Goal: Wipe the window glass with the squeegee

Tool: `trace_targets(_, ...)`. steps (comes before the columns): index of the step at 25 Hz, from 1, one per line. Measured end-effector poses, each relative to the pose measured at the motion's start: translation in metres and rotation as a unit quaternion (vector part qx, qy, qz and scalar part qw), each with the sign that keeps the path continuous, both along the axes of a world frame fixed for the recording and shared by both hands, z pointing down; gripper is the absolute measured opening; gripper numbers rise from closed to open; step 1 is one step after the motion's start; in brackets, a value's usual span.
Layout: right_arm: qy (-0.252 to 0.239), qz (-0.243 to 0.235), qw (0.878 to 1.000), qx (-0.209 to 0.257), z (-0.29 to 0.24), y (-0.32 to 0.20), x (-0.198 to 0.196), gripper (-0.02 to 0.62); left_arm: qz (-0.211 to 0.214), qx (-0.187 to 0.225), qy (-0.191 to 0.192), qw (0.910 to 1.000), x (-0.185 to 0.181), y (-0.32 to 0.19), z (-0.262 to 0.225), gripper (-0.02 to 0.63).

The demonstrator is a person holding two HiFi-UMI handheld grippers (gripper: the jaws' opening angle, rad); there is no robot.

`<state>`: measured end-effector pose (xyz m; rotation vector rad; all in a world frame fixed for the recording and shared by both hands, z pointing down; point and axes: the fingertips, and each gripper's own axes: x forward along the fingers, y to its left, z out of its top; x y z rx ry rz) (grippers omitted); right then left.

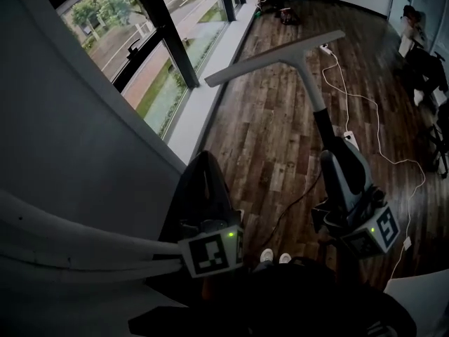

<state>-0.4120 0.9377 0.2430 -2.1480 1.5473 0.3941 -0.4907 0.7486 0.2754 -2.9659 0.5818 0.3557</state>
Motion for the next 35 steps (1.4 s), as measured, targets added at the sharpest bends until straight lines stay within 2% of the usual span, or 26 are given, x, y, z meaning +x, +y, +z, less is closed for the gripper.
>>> trace_targets(3, -0.014, -0.001, 1.000, 0.002, 0.008, 0.005, 0.000, 0.097, -0.002, 0.003, -0.015, 0.9999, -0.004, 0.001, 0.009, 0.002)
trace_targets(7, -0.019, 0.009, 1.000, 0.000, 0.014, -0.004, 0.012, 0.098, -0.004, -0.014, -0.008, 0.9999, 0.003, -0.015, 0.021, 0.002)
trace_targets(15, -0.035, 0.029, 0.999, -0.010, 0.022, -0.082, 0.065, 0.097, 0.010, -0.028, -0.042, 0.9987, 0.057, -0.092, 0.043, 0.002)
trace_targets(18, -0.032, 0.032, 0.999, -0.016, 0.028, -0.099, 0.094, 0.097, 0.014, -0.030, -0.069, 0.9971, 0.089, -0.105, 0.062, 0.002)
trace_targets(22, -0.035, 0.004, 0.999, -0.010, 0.036, -0.134, 0.150, 0.097, -0.003, -0.035, -0.099, 0.9944, 0.138, -0.136, 0.078, 0.002)
trace_targets(24, -0.038, -0.014, 0.999, -0.012, 0.037, -0.155, 0.182, 0.097, 0.011, -0.032, -0.128, 0.9912, 0.173, -0.150, 0.084, 0.002)
trace_targets(26, -0.030, -0.029, 0.999, -0.020, 0.036, -0.172, 0.219, 0.097, 0.020, -0.045, -0.150, 0.9875, 0.211, -0.163, 0.093, 0.002)
trace_targets(29, -0.028, -0.051, 0.998, -0.016, 0.030, -0.198, 0.276, 0.097, 0.008, -0.065, -0.146, 0.9872, 0.260, -0.190, 0.087, 0.002)
trace_targets(35, -0.028, -0.100, 0.994, -0.009, 0.021, -0.245, 0.358, 0.098, -0.042, -0.051, -0.149, 0.9867, 0.334, -0.229, 0.067, 0.002)
